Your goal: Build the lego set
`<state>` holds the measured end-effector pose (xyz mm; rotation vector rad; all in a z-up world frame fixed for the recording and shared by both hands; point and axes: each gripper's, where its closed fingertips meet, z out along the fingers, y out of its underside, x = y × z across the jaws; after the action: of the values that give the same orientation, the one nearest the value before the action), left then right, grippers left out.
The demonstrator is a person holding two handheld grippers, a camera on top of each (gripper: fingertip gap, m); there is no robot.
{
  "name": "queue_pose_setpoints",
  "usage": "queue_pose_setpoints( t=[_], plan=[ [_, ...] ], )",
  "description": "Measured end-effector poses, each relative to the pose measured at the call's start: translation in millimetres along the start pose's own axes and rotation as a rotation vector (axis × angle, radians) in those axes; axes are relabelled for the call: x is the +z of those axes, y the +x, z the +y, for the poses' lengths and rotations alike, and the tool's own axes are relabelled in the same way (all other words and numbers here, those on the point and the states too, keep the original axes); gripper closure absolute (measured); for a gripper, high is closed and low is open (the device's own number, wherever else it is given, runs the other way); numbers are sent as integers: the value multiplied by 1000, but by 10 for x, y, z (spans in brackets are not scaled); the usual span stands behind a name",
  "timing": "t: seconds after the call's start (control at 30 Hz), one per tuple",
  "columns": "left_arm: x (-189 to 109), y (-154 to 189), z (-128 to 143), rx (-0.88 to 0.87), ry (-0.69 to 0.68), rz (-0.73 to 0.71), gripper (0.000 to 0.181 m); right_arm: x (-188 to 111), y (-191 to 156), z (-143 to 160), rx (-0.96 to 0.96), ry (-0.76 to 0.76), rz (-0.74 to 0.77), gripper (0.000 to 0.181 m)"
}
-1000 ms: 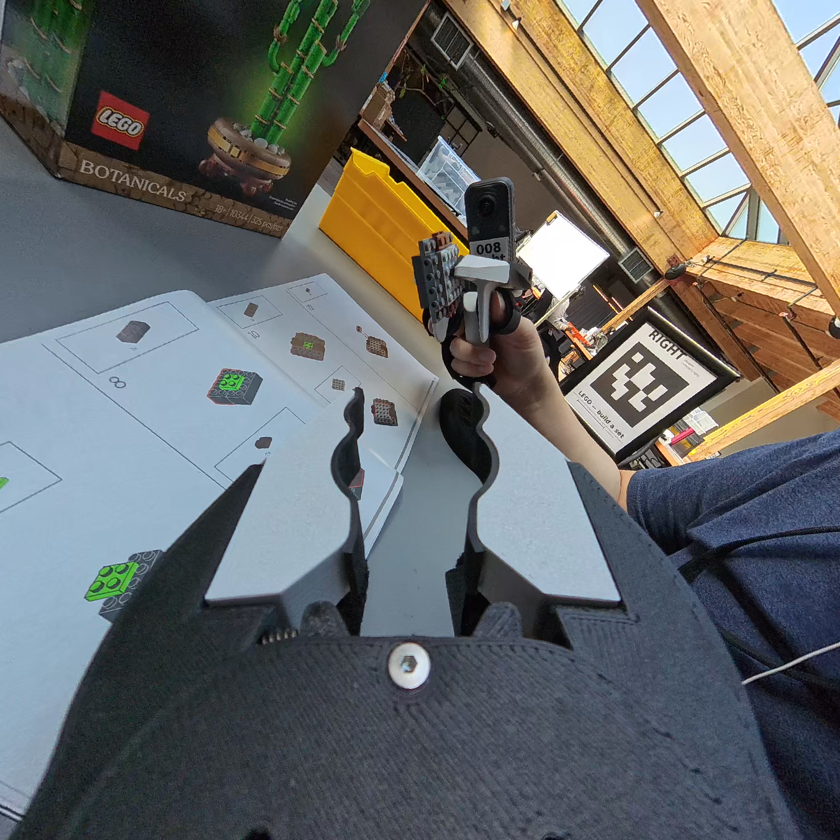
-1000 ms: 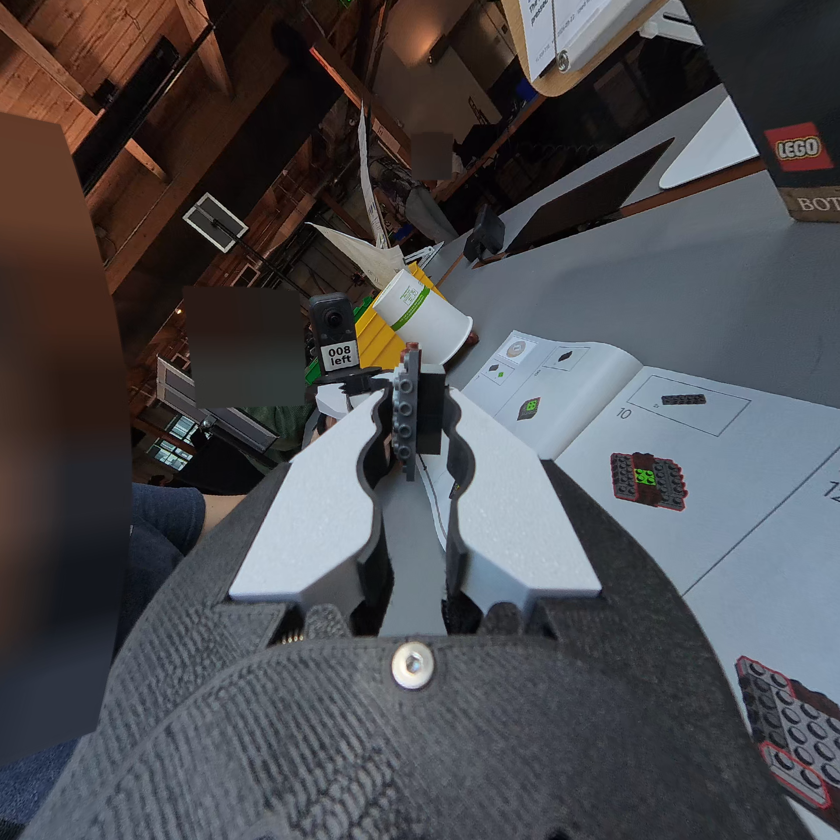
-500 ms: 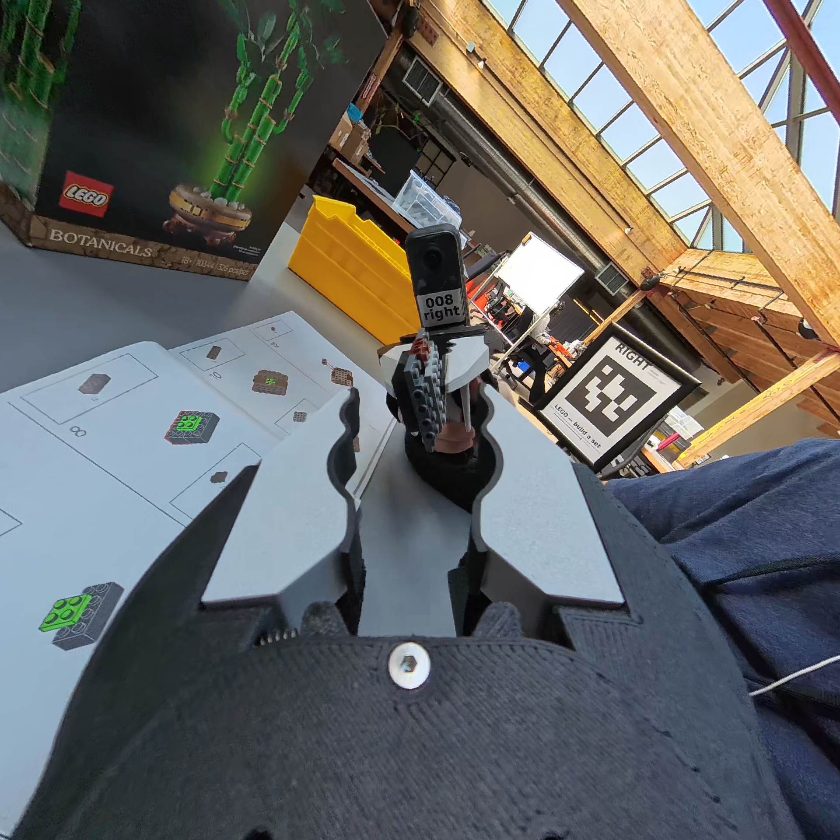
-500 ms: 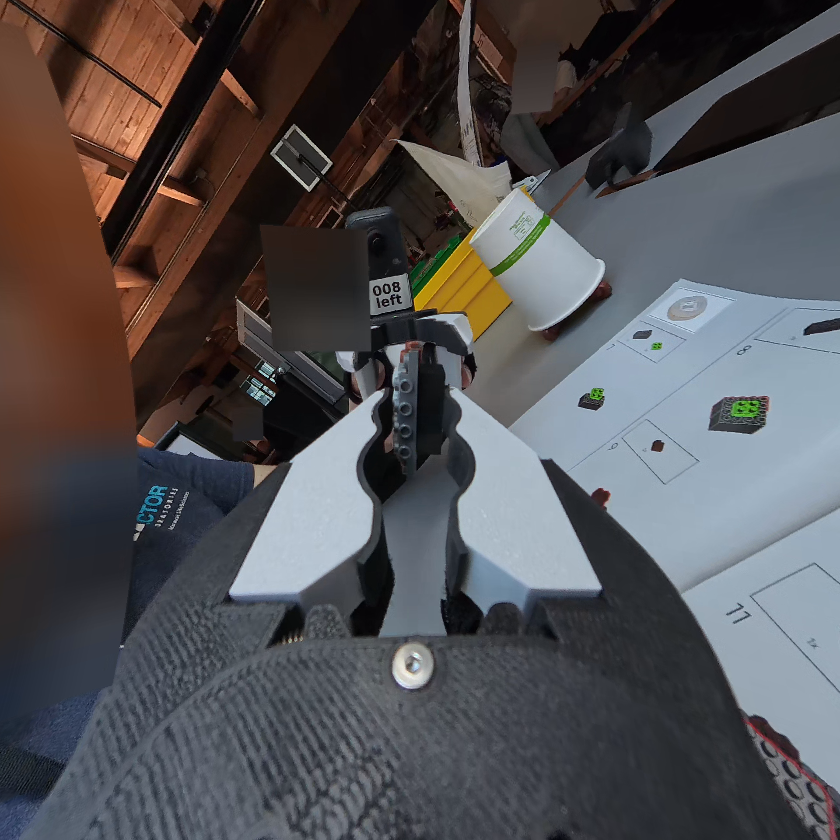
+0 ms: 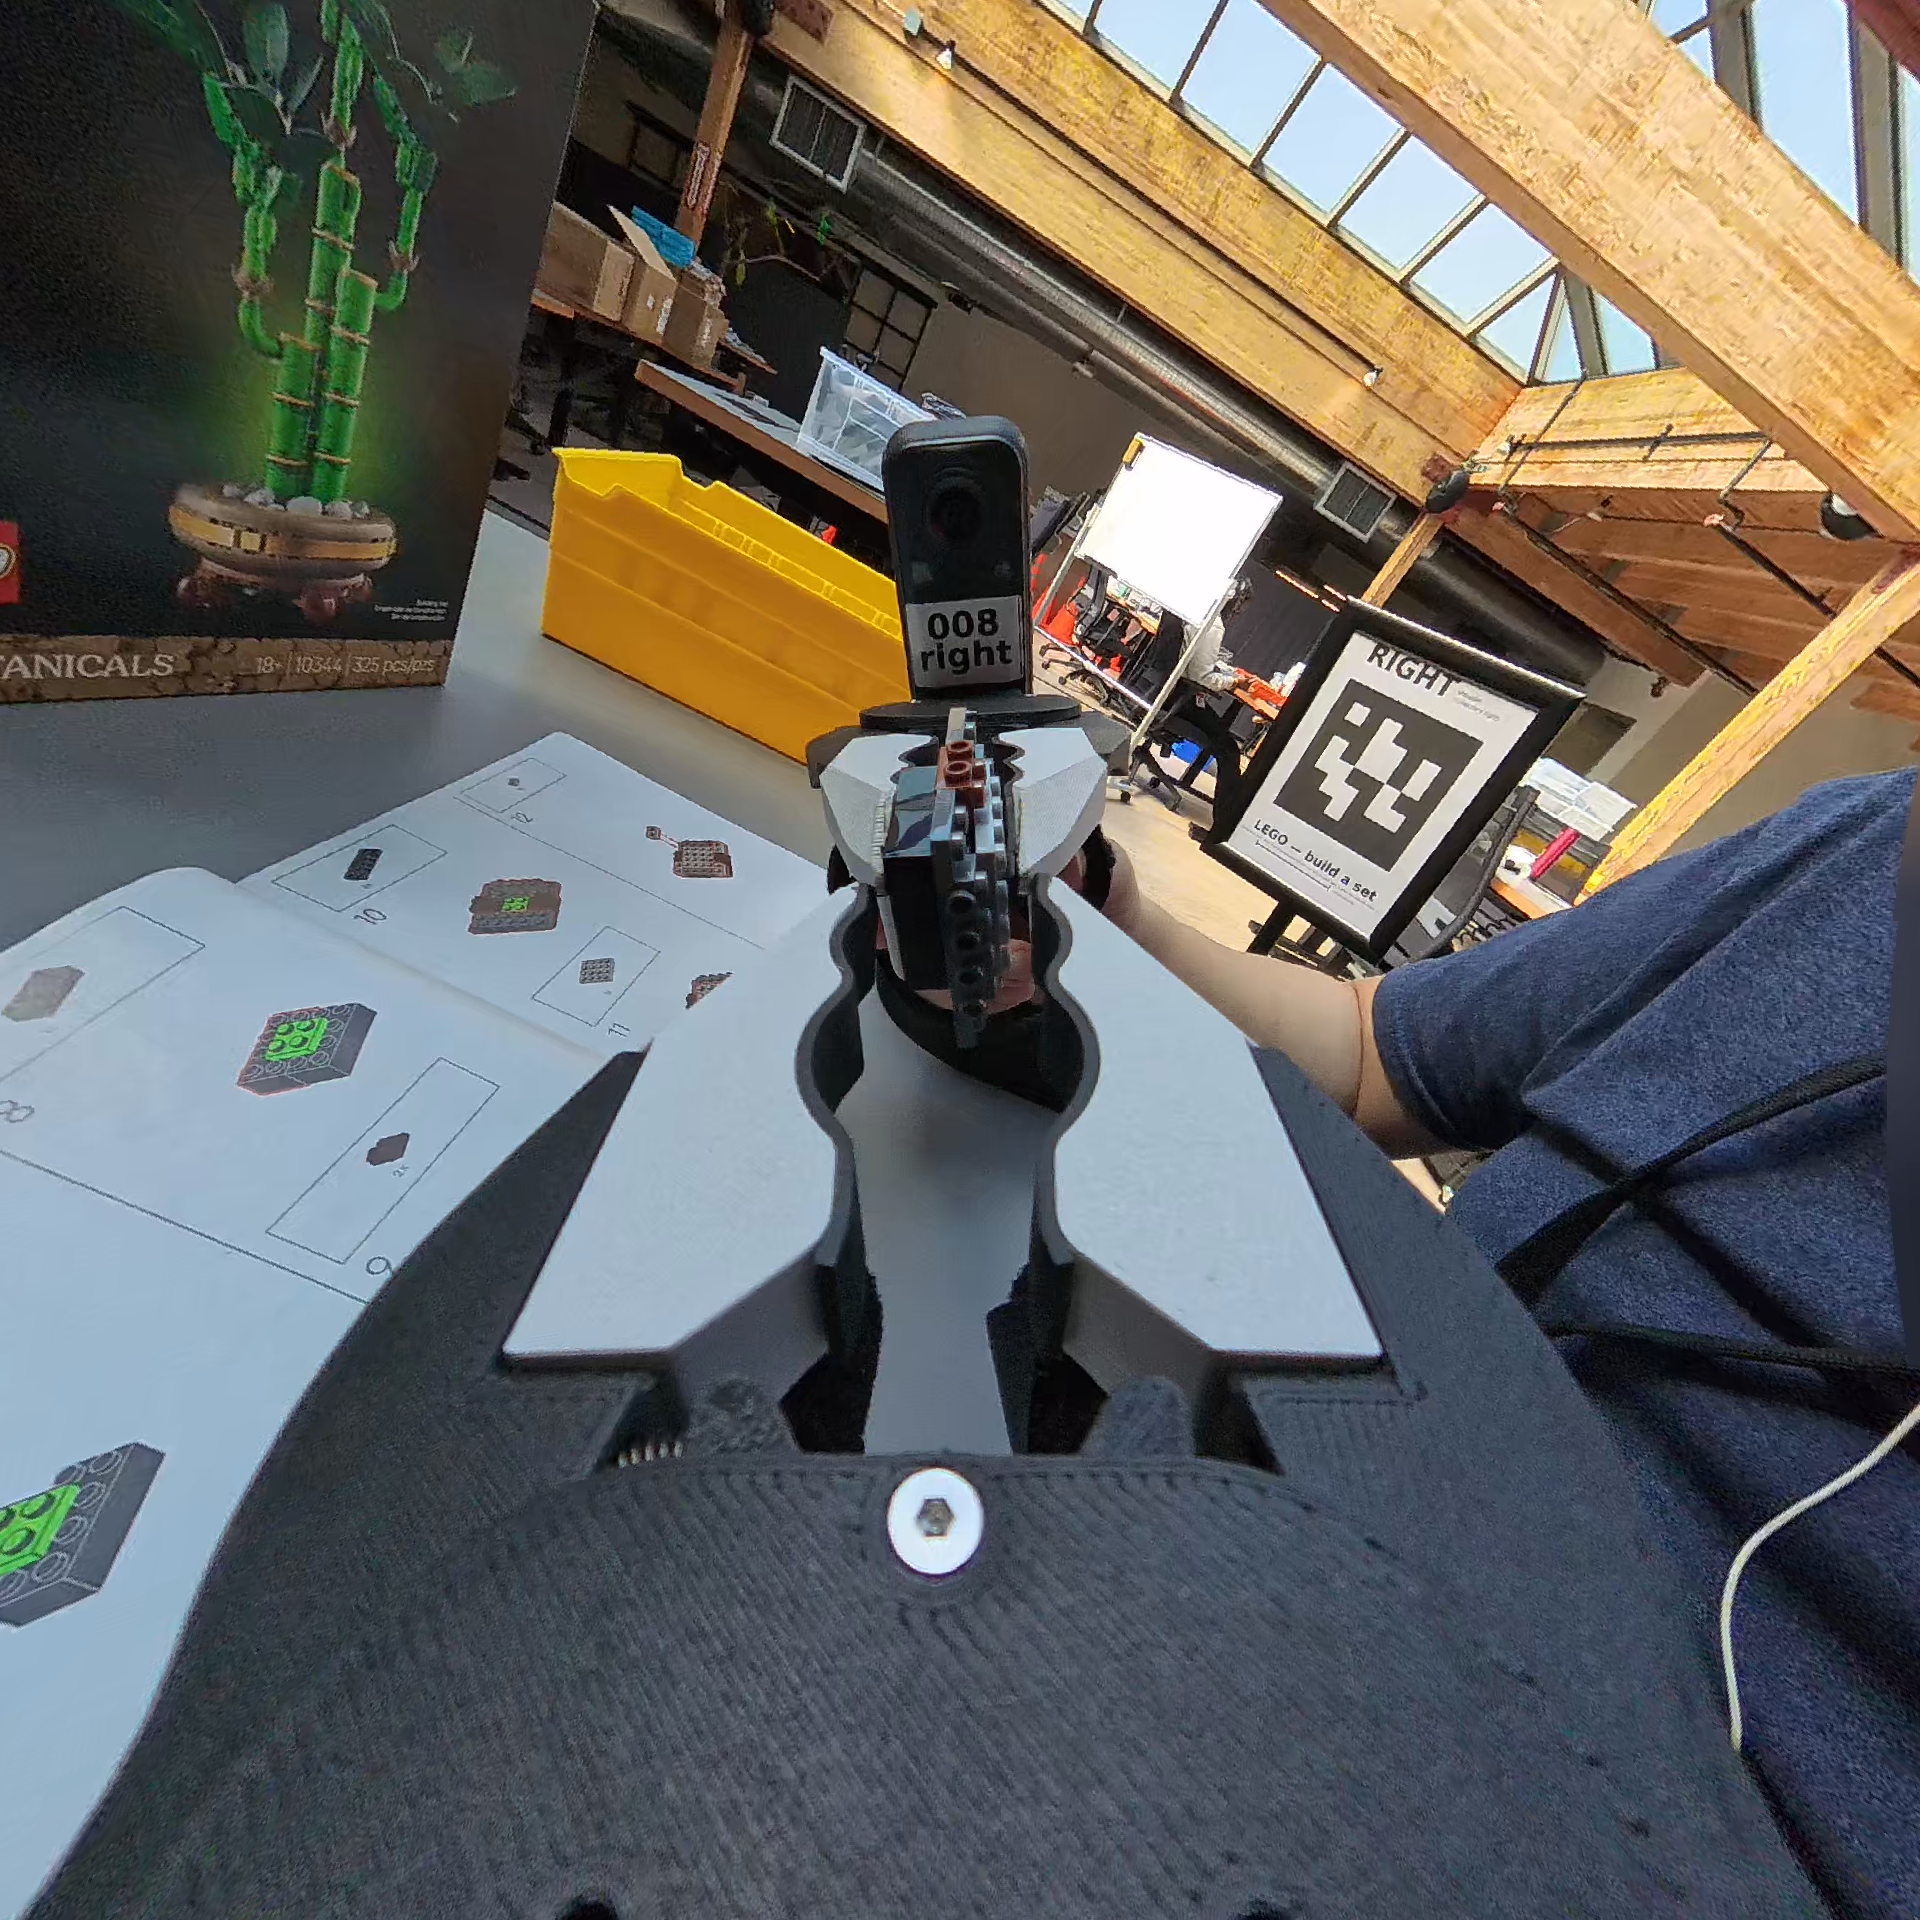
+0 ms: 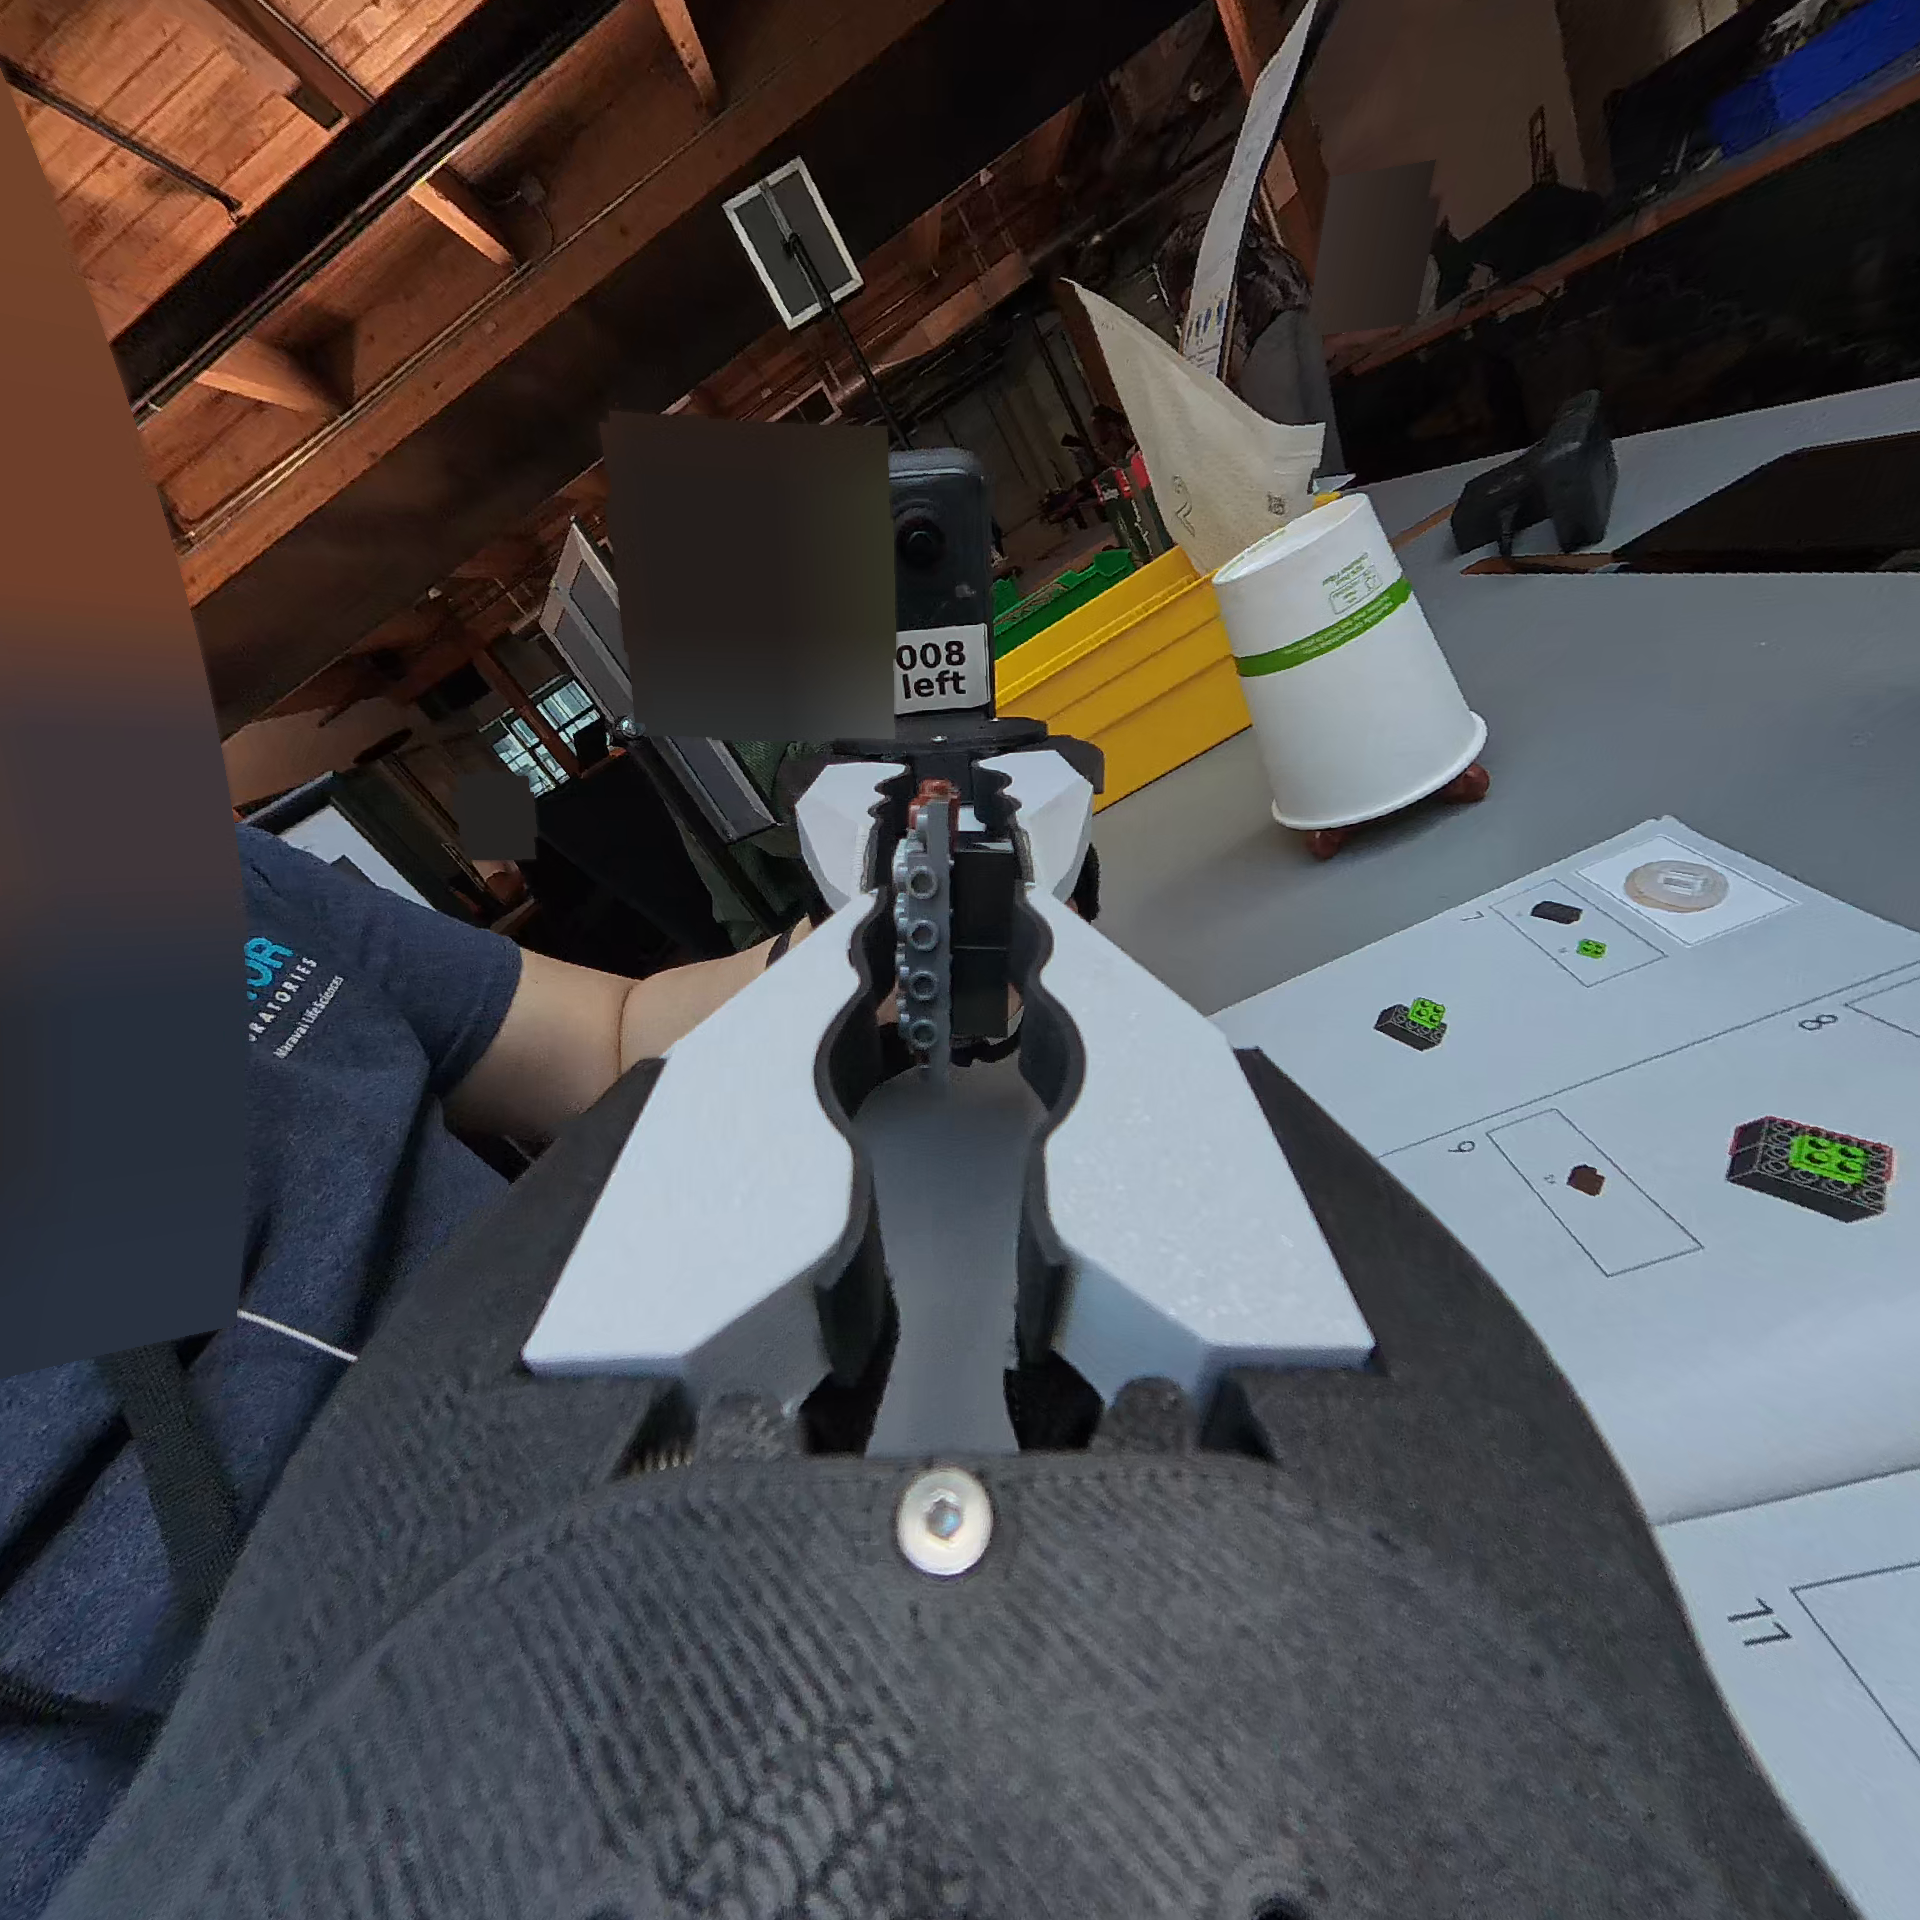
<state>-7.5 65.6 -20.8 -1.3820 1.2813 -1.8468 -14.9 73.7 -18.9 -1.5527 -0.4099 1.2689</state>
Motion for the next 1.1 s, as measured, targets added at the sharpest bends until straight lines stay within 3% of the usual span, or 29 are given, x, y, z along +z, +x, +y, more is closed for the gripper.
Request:
queue_pose_setpoints(
  t=[0.2,0.37,0.6,0.87,1.1],
  plan=[
    [-21,205,-84,69,33,65,159,3,-245,-79,-60,42,-117,161],
    [-17,295,-92,120,37,76,164,-6,-317,-93,-199,41,-94,161],
    [-15,533,-83,385,21,69,164,-14,-569,-73,-422,33,-133,161],
    [19,728,-43,563,4,62,159,-50,-785,-20,-721,9,-137,161],
    [36,855,-109,720,5,10,164,-58,-872,-63,-767,-53,-141,161]
  ],
)
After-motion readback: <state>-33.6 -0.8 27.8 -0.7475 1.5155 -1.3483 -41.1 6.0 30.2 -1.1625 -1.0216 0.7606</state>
